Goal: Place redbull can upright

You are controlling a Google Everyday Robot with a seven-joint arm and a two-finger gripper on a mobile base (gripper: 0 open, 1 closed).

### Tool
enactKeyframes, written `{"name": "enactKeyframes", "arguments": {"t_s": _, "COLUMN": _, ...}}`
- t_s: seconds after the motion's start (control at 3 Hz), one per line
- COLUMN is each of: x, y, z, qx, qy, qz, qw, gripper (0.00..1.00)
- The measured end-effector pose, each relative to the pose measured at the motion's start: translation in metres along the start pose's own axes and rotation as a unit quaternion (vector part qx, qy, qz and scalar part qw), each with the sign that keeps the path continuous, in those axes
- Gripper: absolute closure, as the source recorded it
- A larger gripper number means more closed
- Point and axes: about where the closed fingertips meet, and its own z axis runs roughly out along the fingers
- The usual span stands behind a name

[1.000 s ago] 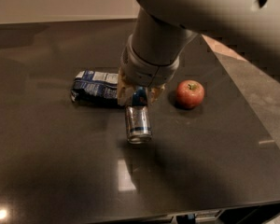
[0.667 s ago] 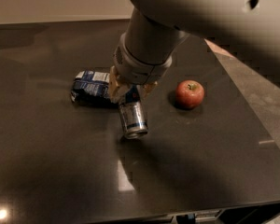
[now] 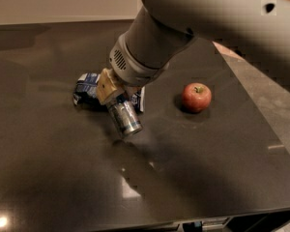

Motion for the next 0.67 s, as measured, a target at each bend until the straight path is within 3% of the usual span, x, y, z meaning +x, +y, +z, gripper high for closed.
{"name": "enactKeyframes", "arguments": {"t_s": 0.33, "x": 0.004, "y": -0.018, "z": -0.001, "qx": 0.045, "qy": 0.033, "qz": -0.059, "qw": 0.9967, "gripper": 1.00}}
{"name": "enactKeyframes", "arguments": {"t_s": 0.67, "x": 0.007, "y": -0.033, "z": -0.005, "qx": 0.074, "qy": 0.062, "qz": -0.125, "qw": 0.9875, "gripper": 1.00}}
